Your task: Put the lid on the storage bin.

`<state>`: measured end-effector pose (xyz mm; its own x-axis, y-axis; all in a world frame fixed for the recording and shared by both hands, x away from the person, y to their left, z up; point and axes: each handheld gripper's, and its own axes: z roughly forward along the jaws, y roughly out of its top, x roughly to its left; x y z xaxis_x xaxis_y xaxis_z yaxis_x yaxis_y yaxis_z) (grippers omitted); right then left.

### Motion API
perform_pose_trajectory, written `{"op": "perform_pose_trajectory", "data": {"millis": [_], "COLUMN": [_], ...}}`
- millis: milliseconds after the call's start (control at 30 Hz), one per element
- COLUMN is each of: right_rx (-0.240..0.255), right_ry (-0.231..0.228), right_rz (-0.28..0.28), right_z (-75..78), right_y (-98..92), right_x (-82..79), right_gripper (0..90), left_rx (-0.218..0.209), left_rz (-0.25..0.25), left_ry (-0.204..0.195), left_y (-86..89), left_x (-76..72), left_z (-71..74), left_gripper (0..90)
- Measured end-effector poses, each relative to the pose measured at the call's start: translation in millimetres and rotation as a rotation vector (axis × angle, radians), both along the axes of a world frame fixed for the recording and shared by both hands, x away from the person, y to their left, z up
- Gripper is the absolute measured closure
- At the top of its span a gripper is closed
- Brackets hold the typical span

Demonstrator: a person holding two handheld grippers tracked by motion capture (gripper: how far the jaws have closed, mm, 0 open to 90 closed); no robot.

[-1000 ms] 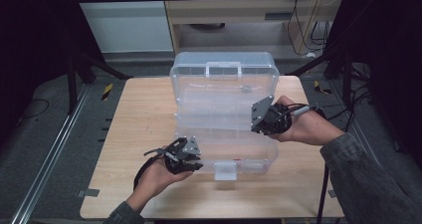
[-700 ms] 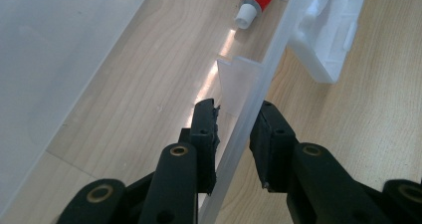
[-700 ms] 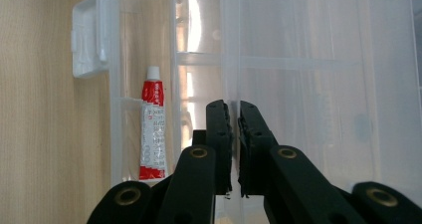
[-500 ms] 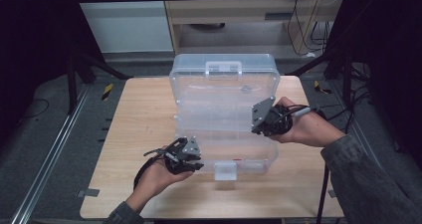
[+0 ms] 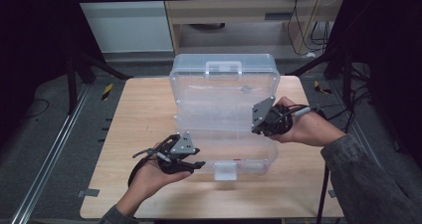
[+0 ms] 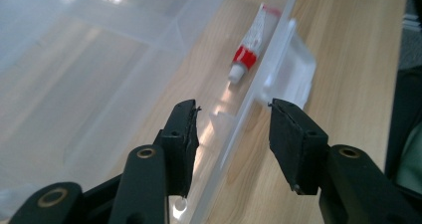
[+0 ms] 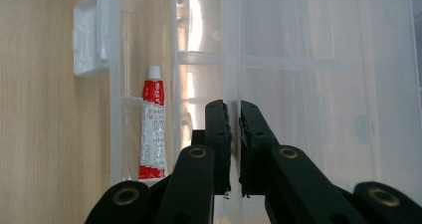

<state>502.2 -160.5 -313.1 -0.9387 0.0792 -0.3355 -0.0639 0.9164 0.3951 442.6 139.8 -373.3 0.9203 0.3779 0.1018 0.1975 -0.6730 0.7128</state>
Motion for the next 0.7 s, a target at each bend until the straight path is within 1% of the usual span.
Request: {"op": "perform_pose_trajectory", "data": {"millis": [67,133,167,233,267,333,367,433,500,533,600,633,700], "right_rx": [0.001,0.004,0.004,0.003,0.003,-0.001,0.000,0.002,0.004,0.005,0.005,0.006,0.001], "right_ry": [0.000,0.001,0.002,0.001,-0.001,-0.003,-0.002,-0.001,-0.005,-0.006,0.000,0.002,0.006], "right_rz": [0.000,0.000,-0.001,-0.003,-0.002,-0.003,-0.002,-0.001,-0.002,0.002,0.003,0.003,0.007], "right_z": [0.0,-0.4,-0.3,-0.2,-0.4,-0.5,-0.8,-1.0,-1.4,-1.6,-1.9,-2.2,-2.5], "right_y": [-0.1,-0.2,-0.3,-0.3,-0.2,-0.1,-0.2,-0.5,-0.8,-1.1,-1.2,-1.2,-1.0], "right_x": [0.0,-0.1,0.1,0.0,-0.4,-1.3,-1.4,-1.5,-2.0,-2.0,-2.4,-2.5,-3.0], "right_gripper": [84.6,84.6,84.5,84.5,84.4,84.3,84.3,84.4,84.4,84.3,84.4,84.4,84.5], "left_rx": [-0.044,-0.070,-0.082,-0.113,-0.122,-0.153,-0.158,-0.171,-0.187,-0.189,-0.193,-0.191,-0.191], "left_rz": [0.007,0.015,0.024,0.046,0.052,0.086,0.108,0.149,0.181,0.191,0.203,0.205,0.203], "left_ry": [-0.002,-0.004,-0.012,-0.025,-0.030,-0.040,-0.045,-0.051,-0.042,-0.035,-0.023,-0.006,0.015], "left_y": [4.7,11.6,14.7,24.7,28.3,36.9,41.2,49.1,56.9,59.6,63.4,65.1,66.3], "left_x": [0.6,5.0,6.9,12.7,14.8,21.8,26.2,35.5,45.8,49.7,55.6,59.1,63.1], "left_z": [9.7,22.8,28.4,45.8,51.4,63.0,67.4,73.2,76.5,76.9,76.6,75.8,74.6], "left_gripper": [52.8,51.6,51.5,52.5,53.1,54.8,56.0,62.3,67.9,72.5,78.6,82.0,86.1]}}
